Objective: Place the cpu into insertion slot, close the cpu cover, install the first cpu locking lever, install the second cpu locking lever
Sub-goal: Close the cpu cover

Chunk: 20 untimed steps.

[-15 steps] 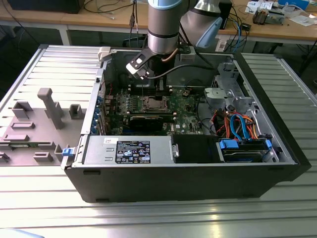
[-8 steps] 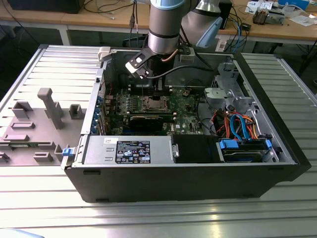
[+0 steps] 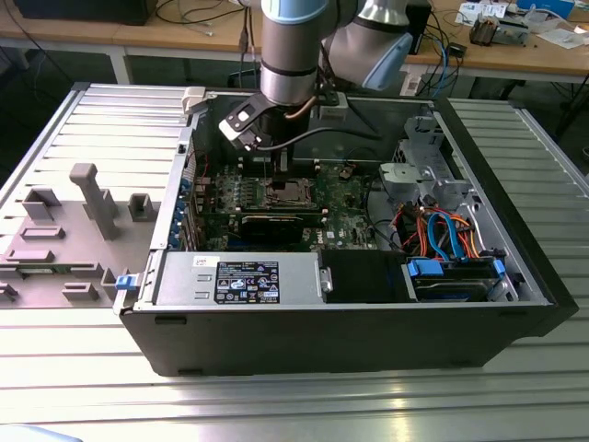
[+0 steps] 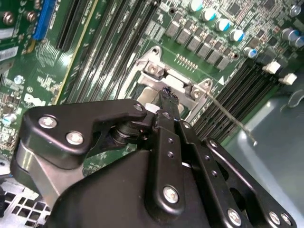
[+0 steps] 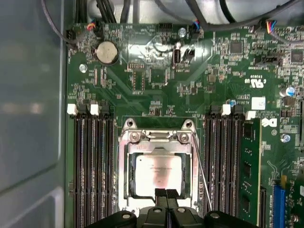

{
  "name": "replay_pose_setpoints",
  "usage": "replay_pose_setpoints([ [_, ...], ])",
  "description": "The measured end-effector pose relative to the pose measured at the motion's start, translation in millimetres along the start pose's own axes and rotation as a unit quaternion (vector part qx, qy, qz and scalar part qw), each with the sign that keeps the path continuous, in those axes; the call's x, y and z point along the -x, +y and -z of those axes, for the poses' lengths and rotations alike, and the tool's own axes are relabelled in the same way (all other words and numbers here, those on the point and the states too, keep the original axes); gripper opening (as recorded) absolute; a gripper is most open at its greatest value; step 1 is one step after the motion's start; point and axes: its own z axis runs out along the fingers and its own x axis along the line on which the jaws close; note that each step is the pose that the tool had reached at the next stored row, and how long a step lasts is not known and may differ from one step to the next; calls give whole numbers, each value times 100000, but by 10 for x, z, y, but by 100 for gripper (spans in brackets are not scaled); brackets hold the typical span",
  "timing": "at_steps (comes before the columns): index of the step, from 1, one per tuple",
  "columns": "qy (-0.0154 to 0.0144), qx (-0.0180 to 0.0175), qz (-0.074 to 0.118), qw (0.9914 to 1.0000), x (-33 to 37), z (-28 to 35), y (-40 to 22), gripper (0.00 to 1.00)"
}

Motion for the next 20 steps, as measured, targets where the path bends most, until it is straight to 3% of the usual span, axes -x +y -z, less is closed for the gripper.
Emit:
replay_pose_setpoints([
  [4, -2, 0, 77, 100000, -4, -87, -37, 11],
  [9, -3, 2, 149, 100000, -6, -123, -42, 11],
  [16, -24, -12, 155, 100000, -5, -150, -43, 11],
  [20, 5, 8, 155, 100000, -6, -115, -43, 11],
])
